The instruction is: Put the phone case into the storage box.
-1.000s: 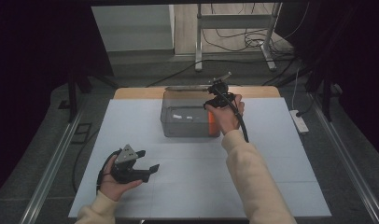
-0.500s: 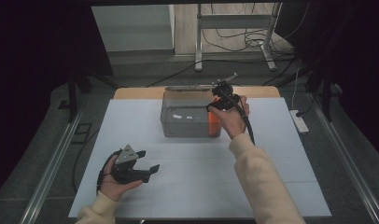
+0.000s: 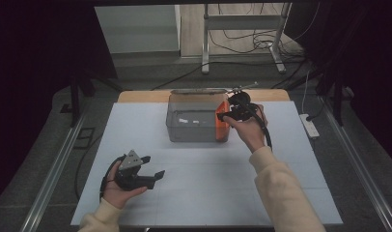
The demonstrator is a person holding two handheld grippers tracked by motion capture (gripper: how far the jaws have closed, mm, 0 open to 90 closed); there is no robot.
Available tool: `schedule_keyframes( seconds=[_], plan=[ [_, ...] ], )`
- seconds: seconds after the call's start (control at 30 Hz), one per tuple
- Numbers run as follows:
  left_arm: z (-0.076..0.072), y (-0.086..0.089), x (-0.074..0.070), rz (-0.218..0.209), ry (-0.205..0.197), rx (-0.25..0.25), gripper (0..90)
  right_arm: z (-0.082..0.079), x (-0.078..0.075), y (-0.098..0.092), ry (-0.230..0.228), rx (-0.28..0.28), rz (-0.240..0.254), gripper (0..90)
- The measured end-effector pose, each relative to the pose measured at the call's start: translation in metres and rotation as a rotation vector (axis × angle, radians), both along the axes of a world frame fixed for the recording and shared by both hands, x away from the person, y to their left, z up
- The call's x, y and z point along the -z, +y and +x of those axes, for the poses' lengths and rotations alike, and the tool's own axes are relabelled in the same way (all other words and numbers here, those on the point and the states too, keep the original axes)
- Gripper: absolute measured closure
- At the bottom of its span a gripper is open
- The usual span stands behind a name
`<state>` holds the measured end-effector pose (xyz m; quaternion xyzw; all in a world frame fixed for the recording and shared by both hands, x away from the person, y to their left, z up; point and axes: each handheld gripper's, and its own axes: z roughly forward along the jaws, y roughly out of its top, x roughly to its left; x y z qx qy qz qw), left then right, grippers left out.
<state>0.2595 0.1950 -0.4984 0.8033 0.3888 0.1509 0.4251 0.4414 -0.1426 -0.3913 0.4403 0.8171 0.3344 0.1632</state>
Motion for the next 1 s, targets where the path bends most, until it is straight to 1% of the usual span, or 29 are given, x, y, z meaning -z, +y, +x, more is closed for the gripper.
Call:
schedule_keyframes(
  seconds=[0.17,0.3,0.47,0.53,0.63,0.83,1.0],
  plan=[
    [0.0,0.0,0.0,-0.001,0.002,-0.001,21.5,-0.009,0.001,-0.004,-0.024,-0.039,0.011,34.4],
    [0.0,0.0,0.0,0.0,0.003,-0.002,21.5,-0.02,0.003,-0.011,-0.042,-0.064,0.035,33.4],
    [0.0,0.0,0.0,0.0,0.003,-0.002,21.4,-0.036,0.007,-0.023,-0.072,-0.095,0.071,32.8],
    [0.0,0.0,0.001,0.002,0.004,-0.003,21.5,-0.043,0.01,-0.029,-0.082,-0.109,0.08,32.3],
    [0.0,0.0,0.001,0.003,0.004,-0.004,21.5,-0.056,0.016,-0.038,-0.111,-0.127,0.089,32.2],
    [0.0,0.0,0.001,0.003,0.006,-0.009,21.5,-0.08,0.03,-0.06,-0.127,-0.152,0.134,31.3],
    [0.0,-0.001,0.002,0.009,0.01,-0.007,21.5,-0.098,0.04,-0.079,-0.144,-0.155,0.163,30.7]
  ],
)
